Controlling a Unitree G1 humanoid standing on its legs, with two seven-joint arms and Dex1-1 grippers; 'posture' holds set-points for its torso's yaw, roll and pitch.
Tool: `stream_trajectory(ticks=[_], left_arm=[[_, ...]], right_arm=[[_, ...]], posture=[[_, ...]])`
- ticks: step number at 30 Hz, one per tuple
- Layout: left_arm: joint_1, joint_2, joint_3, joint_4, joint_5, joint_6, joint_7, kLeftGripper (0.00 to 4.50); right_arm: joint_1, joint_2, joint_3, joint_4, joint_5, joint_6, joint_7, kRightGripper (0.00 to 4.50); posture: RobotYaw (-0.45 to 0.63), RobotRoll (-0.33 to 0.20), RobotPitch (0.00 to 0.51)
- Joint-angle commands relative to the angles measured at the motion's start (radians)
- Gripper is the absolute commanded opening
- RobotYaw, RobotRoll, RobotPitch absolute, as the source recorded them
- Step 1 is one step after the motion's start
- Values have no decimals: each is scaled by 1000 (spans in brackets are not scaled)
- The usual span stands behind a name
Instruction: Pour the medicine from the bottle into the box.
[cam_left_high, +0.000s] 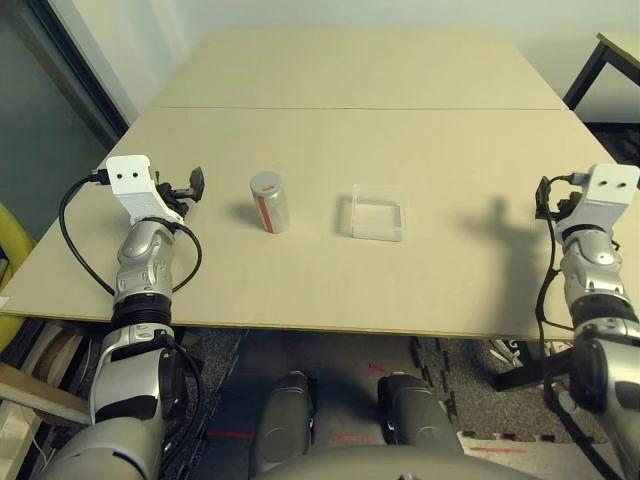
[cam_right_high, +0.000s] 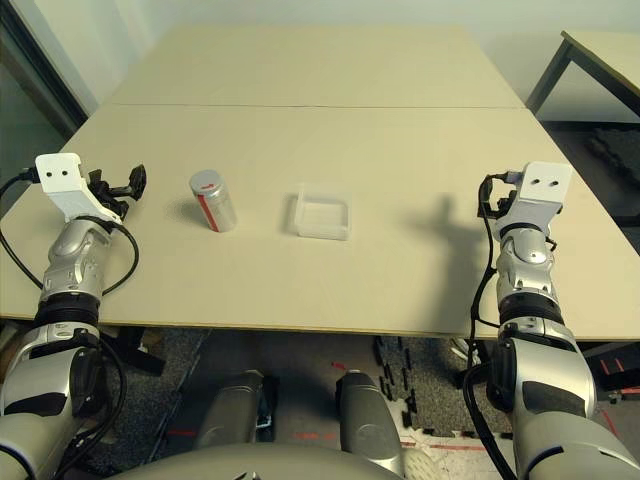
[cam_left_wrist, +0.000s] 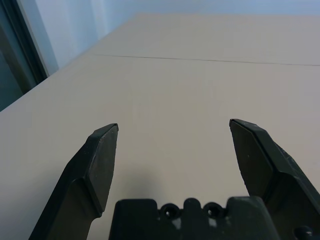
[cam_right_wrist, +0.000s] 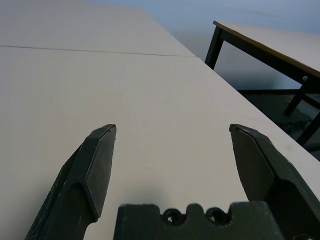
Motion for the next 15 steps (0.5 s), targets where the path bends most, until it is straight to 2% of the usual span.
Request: stream_trajectory(ticks=[1, 7, 9, 12, 15], left_arm=[[7, 2, 4, 10, -4, 6, 1, 4461], [16, 37, -4, -21, 0, 4, -53, 4461], [26, 62, -4, -42, -19, 21, -123, 4461], [84, 134, -6, -134, -64, 102, -269, 4461], [198, 193, -5, -293, -121, 186, -394, 4461]], right_arm=[[0, 4, 0, -11, 6, -8, 11, 4500], [-9, 18, 4, -29, 15, -11, 48, 4500], [-7, 18, 8, -48, 25, -4, 104, 4500], [0, 23, 15, -158, 105, 76, 299, 4500], [28, 6, 57, -339, 180, 201, 518, 4500]], posture=[[-16, 0, 66], [-15, 0, 57], [-11, 0, 53], [-11, 0, 47], [-1, 0, 51]])
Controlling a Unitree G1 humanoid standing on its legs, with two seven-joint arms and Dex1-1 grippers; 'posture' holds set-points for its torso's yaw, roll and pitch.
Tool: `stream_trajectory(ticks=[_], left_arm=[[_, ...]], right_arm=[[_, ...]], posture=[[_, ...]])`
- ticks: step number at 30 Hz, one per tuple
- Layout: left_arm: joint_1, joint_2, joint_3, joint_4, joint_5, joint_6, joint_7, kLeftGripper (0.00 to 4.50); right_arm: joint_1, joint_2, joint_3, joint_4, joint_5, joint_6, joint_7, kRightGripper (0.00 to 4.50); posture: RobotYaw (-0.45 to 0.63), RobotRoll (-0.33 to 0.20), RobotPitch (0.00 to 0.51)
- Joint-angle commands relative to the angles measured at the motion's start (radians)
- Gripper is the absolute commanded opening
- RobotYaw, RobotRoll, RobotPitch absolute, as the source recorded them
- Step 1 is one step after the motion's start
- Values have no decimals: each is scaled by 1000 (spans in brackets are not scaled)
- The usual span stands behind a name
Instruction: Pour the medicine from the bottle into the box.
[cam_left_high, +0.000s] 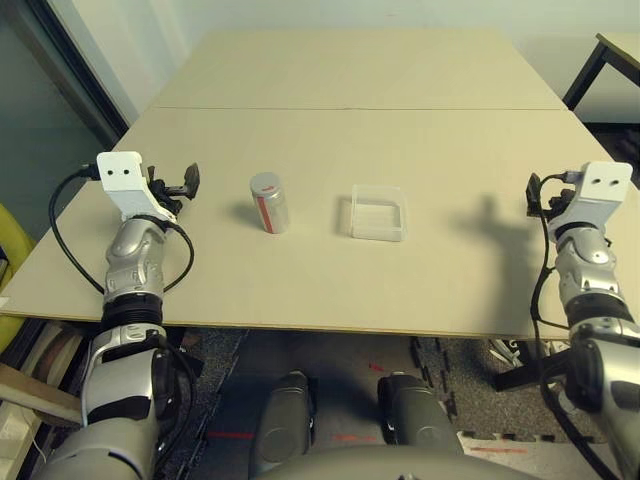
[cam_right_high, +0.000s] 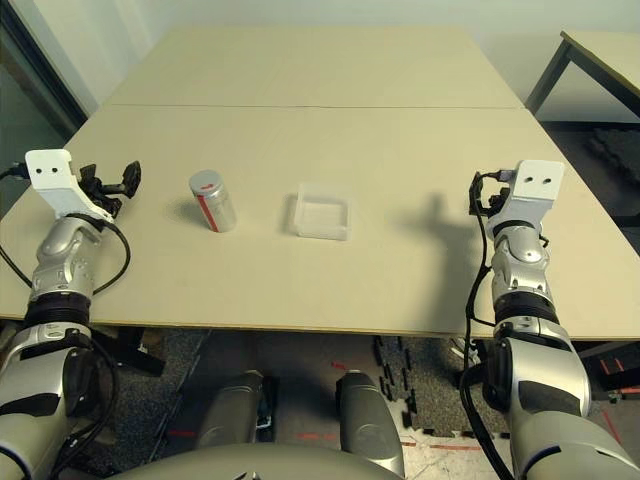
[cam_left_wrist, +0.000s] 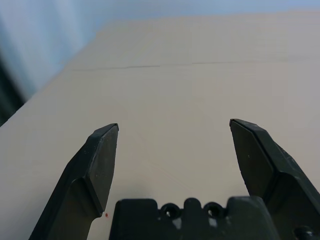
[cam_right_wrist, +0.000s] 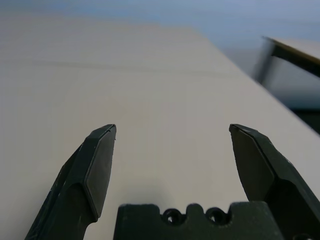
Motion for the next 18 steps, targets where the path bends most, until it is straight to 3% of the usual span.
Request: stream_trajectory(ticks=[1, 5, 9, 13, 18], left_arm=[[118, 56, -2, -180, -72, 109, -137, 4461], [252, 71, 0, -400, -144, 213, -189, 4461], [333, 48, -38, -531, -164, 238, -229, 4461], [335, -11, -97, -554, -153, 253, -217, 4461], [292, -74, -181, -487, -87, 202, -211, 4461]], right_arm=[[36, -26, 67, -205, 71, 142, 233, 4500], [49, -115, 172, -316, 17, 232, 396, 4500], [38, -166, 226, -416, 74, 339, 586, 4500], [62, -212, 264, -554, 145, 480, 748, 4500], [64, -234, 302, -653, 164, 575, 823, 4500]], posture=[[1, 0, 55], [9, 0, 72], [2, 0, 72], [-14, 0, 74], [-30, 0, 78]])
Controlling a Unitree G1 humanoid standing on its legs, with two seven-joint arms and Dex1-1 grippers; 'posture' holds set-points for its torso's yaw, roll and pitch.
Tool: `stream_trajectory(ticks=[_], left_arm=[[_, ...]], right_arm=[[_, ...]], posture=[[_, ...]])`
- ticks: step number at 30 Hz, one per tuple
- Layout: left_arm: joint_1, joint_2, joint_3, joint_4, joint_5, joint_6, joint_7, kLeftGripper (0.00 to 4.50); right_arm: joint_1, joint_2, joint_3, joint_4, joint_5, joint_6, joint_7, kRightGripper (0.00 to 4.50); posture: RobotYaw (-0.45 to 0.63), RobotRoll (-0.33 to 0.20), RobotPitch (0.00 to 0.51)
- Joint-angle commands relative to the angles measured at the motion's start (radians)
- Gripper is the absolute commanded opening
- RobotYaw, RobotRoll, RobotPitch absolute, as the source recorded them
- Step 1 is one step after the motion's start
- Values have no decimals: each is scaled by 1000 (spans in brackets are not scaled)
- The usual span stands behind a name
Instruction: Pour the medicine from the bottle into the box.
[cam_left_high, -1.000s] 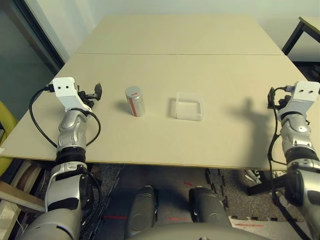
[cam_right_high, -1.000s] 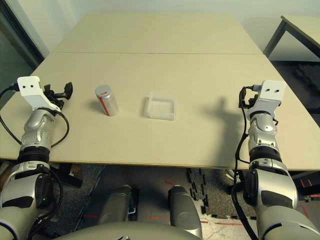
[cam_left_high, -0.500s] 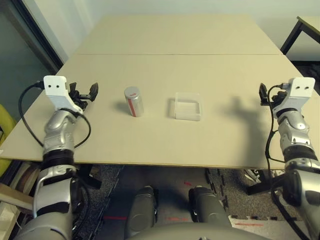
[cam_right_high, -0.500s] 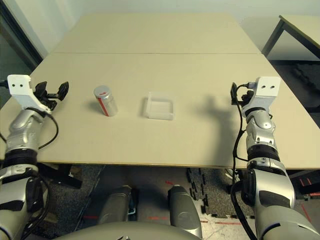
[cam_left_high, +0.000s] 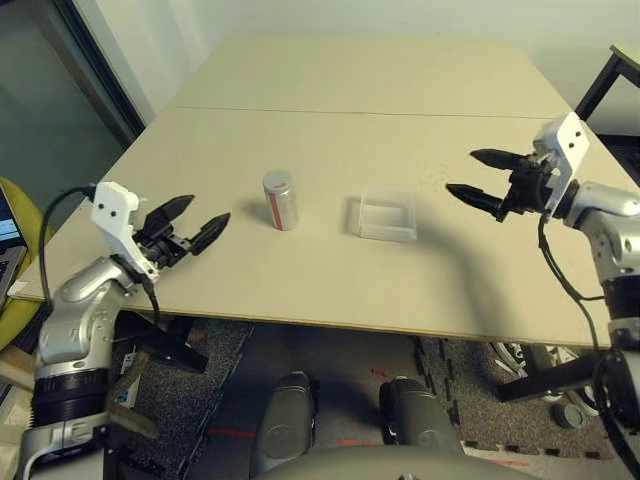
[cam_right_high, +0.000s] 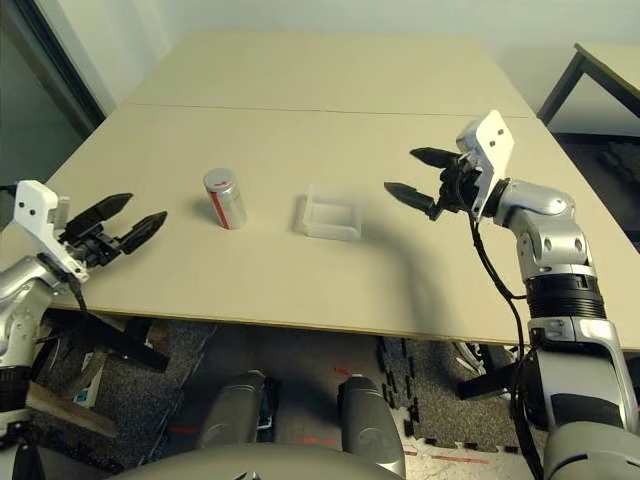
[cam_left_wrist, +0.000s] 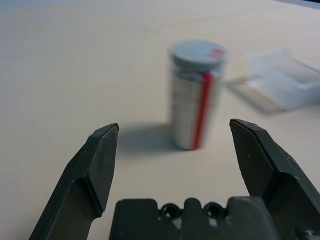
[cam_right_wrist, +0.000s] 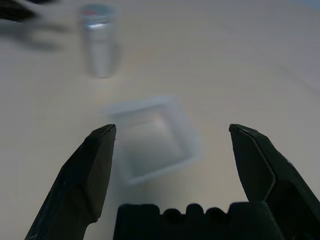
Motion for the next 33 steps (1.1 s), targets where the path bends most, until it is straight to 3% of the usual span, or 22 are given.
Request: stream_trajectory(ticks=[1, 14, 29, 33], left_arm=[[-45, -19, -43, 77, 60, -54, 14, 4461], [-246, -113, -86, 396, 151, -223, 36, 4461], [-363, -198, -110, 604, 186, -326, 37, 4461], [-378, -214, -112, 634, 185, -339, 35, 3528]], right_arm=[[6, -11, 33, -66, 18, 60, 34, 4500], [5, 3, 58, -147, 18, 124, 45, 4500], [20, 15, 67, -168, 21, 131, 41, 4500], [18, 13, 67, -160, 17, 126, 41, 4500]], posture=[[-39, 0, 78], [-98, 0, 76], [-116, 0, 79], [-118, 0, 74]])
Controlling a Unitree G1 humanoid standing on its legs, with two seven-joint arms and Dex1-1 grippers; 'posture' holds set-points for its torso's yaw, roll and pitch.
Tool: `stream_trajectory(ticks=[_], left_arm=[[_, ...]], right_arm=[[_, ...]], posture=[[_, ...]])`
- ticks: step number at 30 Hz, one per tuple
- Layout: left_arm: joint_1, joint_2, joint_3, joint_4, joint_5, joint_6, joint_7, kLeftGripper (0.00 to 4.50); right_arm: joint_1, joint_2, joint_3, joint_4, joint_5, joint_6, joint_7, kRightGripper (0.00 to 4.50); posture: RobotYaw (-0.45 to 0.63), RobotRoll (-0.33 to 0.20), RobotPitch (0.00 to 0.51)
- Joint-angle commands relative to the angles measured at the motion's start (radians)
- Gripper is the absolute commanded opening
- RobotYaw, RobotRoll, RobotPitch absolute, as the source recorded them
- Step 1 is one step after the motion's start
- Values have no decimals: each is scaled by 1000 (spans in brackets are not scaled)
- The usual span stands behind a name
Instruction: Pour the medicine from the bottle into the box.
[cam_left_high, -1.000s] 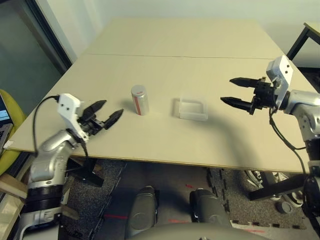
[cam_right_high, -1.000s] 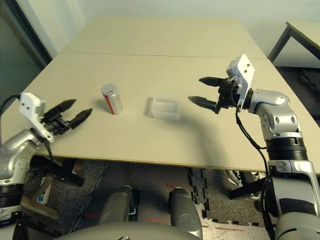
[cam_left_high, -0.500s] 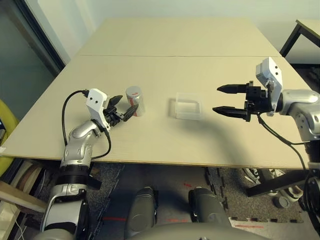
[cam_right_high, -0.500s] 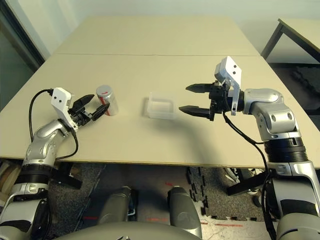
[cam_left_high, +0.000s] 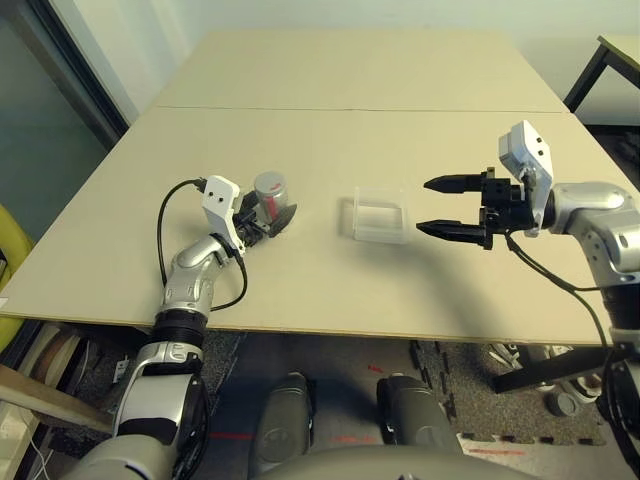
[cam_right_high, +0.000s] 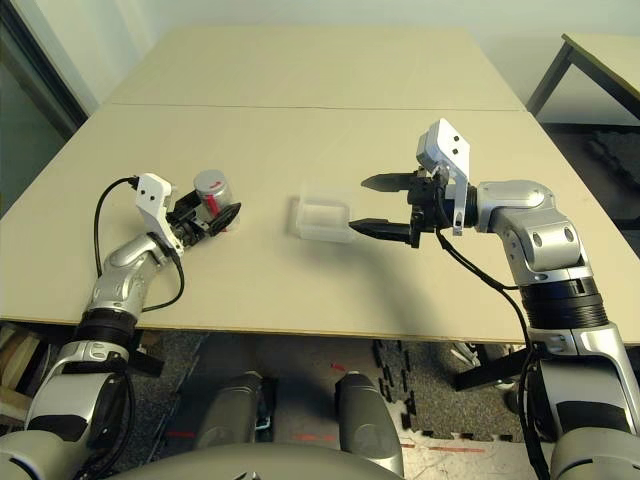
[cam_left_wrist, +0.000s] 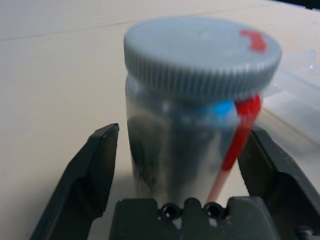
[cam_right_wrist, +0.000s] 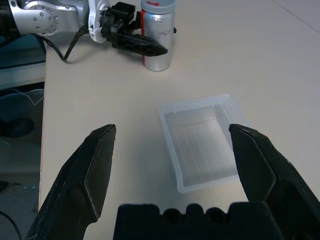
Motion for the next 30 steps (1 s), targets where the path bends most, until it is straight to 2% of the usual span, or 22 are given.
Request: stream_trajectory(ticks=[1, 2, 10, 16, 23, 30], left_arm=[[-15, -20, -6, 32, 11, -15, -3, 3103], [-17, -26, -8, 33, 12, -17, -3, 2824], [-52, -5, -22, -1, -12, 48, -109, 2827], [-92, 55, -33, -87, -70, 195, -292, 2827], [-110, 161, -77, -228, -151, 412, -523, 2827], [-120, 207, -119, -281, -164, 494, -625, 2827]], right_arm=[[3, -4, 1, 1, 0, -6, 0, 4500], [2, -4, 1, 4, -1, -7, -1, 4500], [-19, 5, 8, 23, -7, -7, -9, 4500], [-37, 18, 14, 32, -9, -8, -11, 4500], [-56, 37, 22, 30, -8, -8, -11, 4500], [-86, 72, 22, 1, 19, 36, -13, 4500]], posture=[[-118, 0, 73], [-117, 0, 72], [-110, 0, 67], [-106, 0, 68], [-104, 0, 67], [-104, 0, 58]])
